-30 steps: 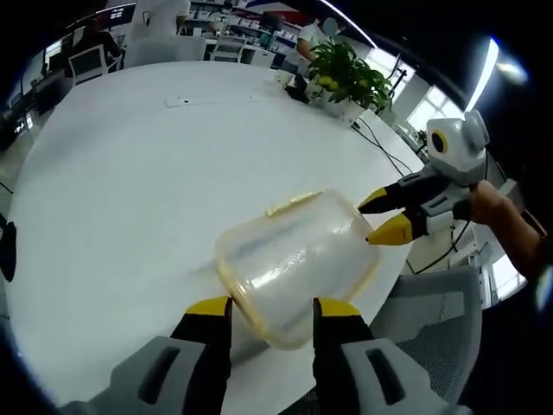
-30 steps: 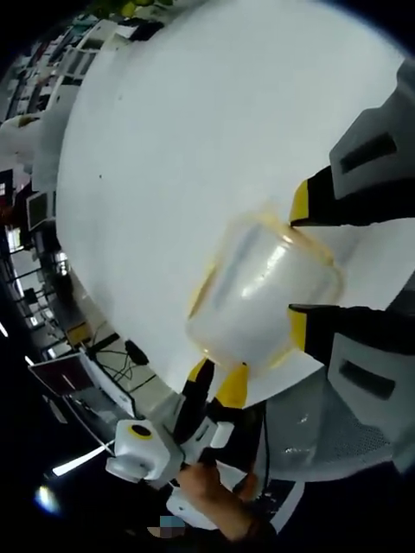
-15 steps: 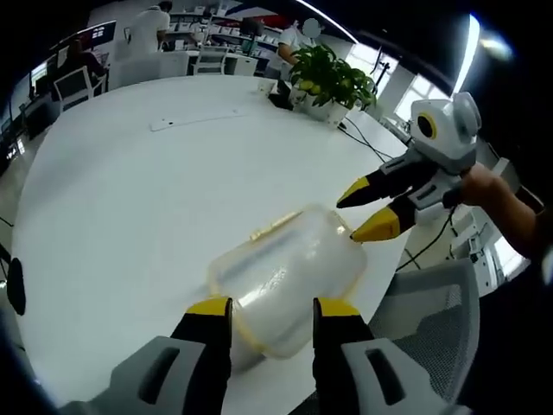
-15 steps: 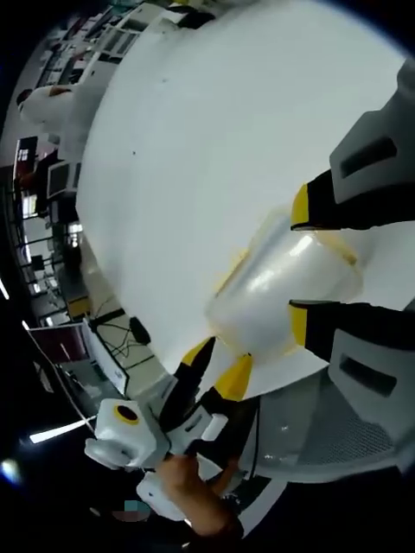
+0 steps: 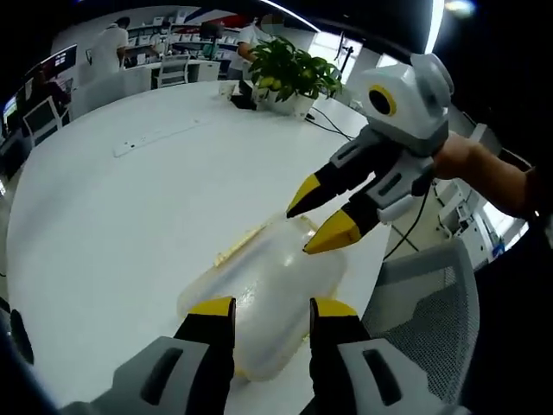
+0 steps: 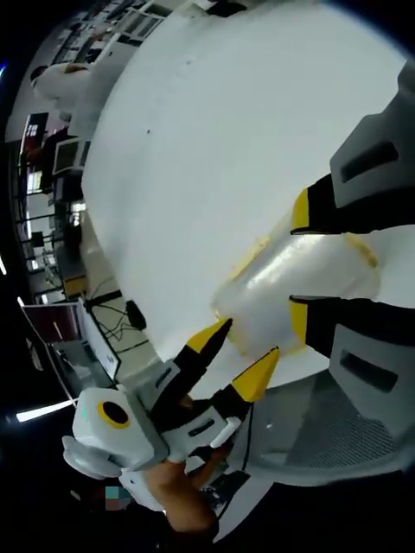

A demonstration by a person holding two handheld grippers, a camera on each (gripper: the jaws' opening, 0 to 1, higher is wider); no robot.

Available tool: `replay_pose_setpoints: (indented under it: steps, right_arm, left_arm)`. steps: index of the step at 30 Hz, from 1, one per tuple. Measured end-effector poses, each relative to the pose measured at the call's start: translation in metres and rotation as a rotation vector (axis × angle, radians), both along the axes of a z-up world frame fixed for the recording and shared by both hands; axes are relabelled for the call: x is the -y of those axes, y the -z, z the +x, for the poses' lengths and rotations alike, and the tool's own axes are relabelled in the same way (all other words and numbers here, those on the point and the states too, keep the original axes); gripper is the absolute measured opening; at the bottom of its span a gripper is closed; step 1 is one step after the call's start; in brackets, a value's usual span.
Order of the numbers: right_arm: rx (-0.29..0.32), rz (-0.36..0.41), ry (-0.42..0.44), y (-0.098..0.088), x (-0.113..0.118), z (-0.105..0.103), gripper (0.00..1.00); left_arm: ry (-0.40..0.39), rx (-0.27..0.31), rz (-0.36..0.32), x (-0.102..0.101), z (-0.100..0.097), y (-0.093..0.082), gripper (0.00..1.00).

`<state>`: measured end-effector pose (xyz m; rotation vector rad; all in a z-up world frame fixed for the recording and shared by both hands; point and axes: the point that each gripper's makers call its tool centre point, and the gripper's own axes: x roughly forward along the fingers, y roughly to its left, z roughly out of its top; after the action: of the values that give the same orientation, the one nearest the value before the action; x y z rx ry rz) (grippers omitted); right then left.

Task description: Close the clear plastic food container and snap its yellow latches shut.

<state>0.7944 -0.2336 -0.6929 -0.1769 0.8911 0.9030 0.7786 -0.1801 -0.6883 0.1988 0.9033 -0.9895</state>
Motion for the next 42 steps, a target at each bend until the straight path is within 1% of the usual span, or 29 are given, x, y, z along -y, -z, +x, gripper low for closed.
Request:
replay_pose_setpoints:
  steps: [3, 9, 12, 17, 21, 23, 27, 34, 42]
  right_arm:
    - [0.003, -0.002, -0.025, 0.002, -0.004, 0.0, 0.21]
    - [0.011, -0.024, -0.062, 0.005, -0.008, 0.004, 0.19]
    - [0.012, -0.026, -0.086, 0.007, -0.012, 0.005, 0.16]
    - [0.019, -0.03, -0.122, 0.009, -0.019, 0.006, 0.14]
    - [0.028, -0.038, -0.163, 0.01, -0.024, 0.006, 0.13]
    - [0.028, -0.036, -0.165, 0.009, -0.025, 0.007, 0.13]
    - [0.042, -0.042, -0.197, 0.008, -0.027, 0.009, 0.14]
    - [0.057, -0.06, -0.256, 0.009, -0.028, 0.012, 0.24]
    - [0.063, -0.073, -0.291, 0.008, -0.029, 0.017, 0.29]
  left_arm:
    - [0.046, 0.008, 0.012, 0.006, -0.001, 0.001, 0.25]
    - [0.104, 0.023, 0.044, 0.012, 0.001, 0.005, 0.22]
    - [0.141, 0.028, 0.058, 0.015, 0.001, 0.007, 0.21]
    - [0.194, 0.026, 0.075, 0.02, -0.002, 0.01, 0.19]
    - [0.222, 0.019, 0.088, 0.021, -0.006, 0.014, 0.19]
    - [0.237, 0.018, 0.086, 0.023, -0.009, 0.014, 0.19]
    - [0.253, 0.026, 0.083, 0.024, -0.012, 0.012, 0.18]
    - [0.26, 0.037, 0.069, 0.026, -0.014, 0.009, 0.18]
    - [0.287, 0.024, 0.066, 0.027, -0.021, 0.009, 0.18]
